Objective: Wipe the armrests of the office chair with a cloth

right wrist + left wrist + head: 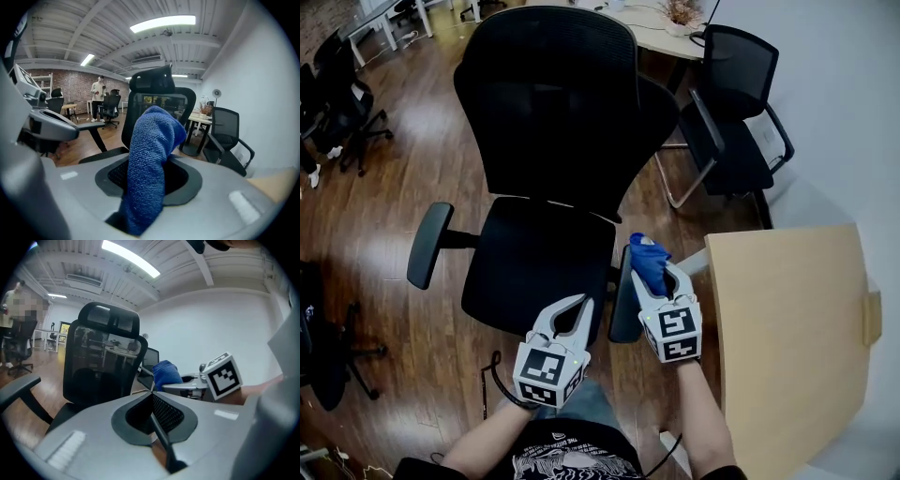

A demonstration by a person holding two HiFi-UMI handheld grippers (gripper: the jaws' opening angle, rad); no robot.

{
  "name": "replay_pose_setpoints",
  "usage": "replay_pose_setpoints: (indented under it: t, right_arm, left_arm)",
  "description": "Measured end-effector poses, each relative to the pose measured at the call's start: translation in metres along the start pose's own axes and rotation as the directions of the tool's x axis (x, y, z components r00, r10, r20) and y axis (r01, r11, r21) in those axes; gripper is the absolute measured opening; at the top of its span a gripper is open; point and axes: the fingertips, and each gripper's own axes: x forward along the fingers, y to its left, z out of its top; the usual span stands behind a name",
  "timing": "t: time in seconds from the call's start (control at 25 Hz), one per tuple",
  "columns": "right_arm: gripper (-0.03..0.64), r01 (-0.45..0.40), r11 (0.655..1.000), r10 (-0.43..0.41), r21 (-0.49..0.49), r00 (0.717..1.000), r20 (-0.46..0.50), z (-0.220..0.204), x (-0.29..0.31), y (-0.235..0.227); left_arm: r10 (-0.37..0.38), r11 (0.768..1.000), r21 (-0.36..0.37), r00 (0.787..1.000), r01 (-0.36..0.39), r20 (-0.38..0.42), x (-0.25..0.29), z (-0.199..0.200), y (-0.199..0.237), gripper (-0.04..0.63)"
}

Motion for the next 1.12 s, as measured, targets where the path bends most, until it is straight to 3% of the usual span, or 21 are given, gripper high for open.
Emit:
replay_pose_setpoints:
  t: [0.2,0.4,1.12]
  right_arm:
    - [0.146,-0.038,0.993,0.028,-0.112,0.996,-0.090,-0.015,0.051,-0.033]
    - [0.146,-0.111,0.976,0.078,-0.187,0.981,-0.177,-0.028,0.083,-0.036]
    - [0.146,-0.177,0.974,0.126,-0.144,0.944,-0.306,-0.071,0.040,0.027]
  left_arm:
    - [0.036,0.999,-0.015,0.999,-0.036,-0.038,0.018,-0.016,0.011,0.005]
    - [0.044,0.999,-0.011,0.997,-0.045,-0.056,0.031,-0.019,0.014,0.005]
    - [-0.058,0.998,0.022,0.994,0.060,-0.093,0.010,-0.028,0.015,0.005]
